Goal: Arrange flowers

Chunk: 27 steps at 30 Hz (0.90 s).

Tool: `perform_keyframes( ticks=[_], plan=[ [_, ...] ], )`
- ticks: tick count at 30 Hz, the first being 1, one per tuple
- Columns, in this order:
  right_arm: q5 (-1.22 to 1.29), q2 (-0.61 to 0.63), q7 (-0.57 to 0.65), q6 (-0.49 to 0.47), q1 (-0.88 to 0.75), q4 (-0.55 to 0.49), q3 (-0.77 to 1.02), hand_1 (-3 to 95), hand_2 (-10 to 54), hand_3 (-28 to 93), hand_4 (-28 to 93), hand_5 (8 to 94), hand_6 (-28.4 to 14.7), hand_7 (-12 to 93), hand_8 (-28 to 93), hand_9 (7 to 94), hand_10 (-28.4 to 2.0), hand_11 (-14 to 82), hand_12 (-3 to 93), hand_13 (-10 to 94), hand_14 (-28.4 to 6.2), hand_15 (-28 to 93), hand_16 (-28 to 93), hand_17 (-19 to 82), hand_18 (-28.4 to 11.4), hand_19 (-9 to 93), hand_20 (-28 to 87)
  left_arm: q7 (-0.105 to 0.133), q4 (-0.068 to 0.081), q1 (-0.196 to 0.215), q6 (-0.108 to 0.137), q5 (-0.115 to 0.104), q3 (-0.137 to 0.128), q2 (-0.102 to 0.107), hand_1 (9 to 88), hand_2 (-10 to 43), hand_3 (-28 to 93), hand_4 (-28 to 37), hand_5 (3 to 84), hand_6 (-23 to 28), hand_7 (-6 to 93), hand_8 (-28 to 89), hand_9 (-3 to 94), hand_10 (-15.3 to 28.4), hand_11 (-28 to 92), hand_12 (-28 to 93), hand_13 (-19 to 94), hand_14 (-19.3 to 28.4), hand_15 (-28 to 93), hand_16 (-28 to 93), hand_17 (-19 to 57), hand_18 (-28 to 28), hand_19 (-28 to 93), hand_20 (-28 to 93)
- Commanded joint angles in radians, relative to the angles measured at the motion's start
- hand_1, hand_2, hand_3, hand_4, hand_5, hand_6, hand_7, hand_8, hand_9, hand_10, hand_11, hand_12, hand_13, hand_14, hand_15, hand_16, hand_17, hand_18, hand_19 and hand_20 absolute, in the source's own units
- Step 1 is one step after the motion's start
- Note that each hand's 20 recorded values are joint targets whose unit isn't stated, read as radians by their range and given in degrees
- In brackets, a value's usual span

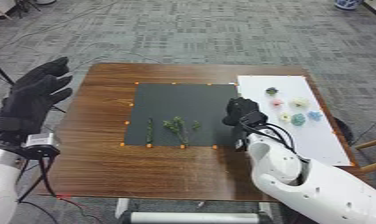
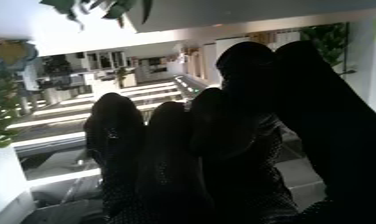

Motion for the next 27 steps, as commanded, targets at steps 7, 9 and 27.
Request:
perform_keyframes(
  ticks=[7, 9, 27],
  plan=[
    [-0.061, 0.078, 0.142, -0.168, 0.02, -0.031, 0.098, 16.8, -9.5, 80, -28, 81.6, 1.6, 61, -8, 86.5, -7.9, 62.4, 51.2, 83, -7.4, 85, 42, 50, -24.1, 93, 67, -0.012, -0.013, 0.022, 0.015, -0.001, -0.015, -0.016, 26.1, -2.2, 69, -25.7, 23.1, 2.7, 19.3, -9, 14.6, 9.5, 19, 19, 5, 12.4, 37, -4, -11.7, 17.9, 39, 8],
    [-0.031, 0.087, 0.127, -0.201, 0.025, -0.035, 0.117, 14.2, -9.5, 77, -28, 82.2, 1.5, 60, -8, 86.7, -8.0, 62.3, 51.2, 83, -7.5, 85, 42, 50, -24.2, 93, 67, -0.012, -0.012, 0.019, 0.017, -0.002, -0.013, -0.013, 26.0, -2.3, 69, -25.7, 23.1, 2.7, 19.3, -9, 14.6, 9.5, 19, 19, 5, 12.5, 37, -4, -11.7, 17.9, 39, 8],
    [0.102, -0.079, 0.08, -0.553, 0.122, 0.123, 0.041, 6.5, -6.9, 67, -28, 84.8, 0.5, 53, -5, 86.8, -9.8, 59.9, 51.1, 82, -9.0, 84, 42, 49, -25.3, 93, 68, -0.018, -0.006, 0.0, 0.017, 0.0, 0.006, -0.005, 25.9, -2.5, 70, -25.7, 23.0, 2.6, 19.4, -9, 14.5, 9.4, 19, 19, 5, 12.3, 37, -4, -11.7, 17.8, 39, 8]
  ],
)
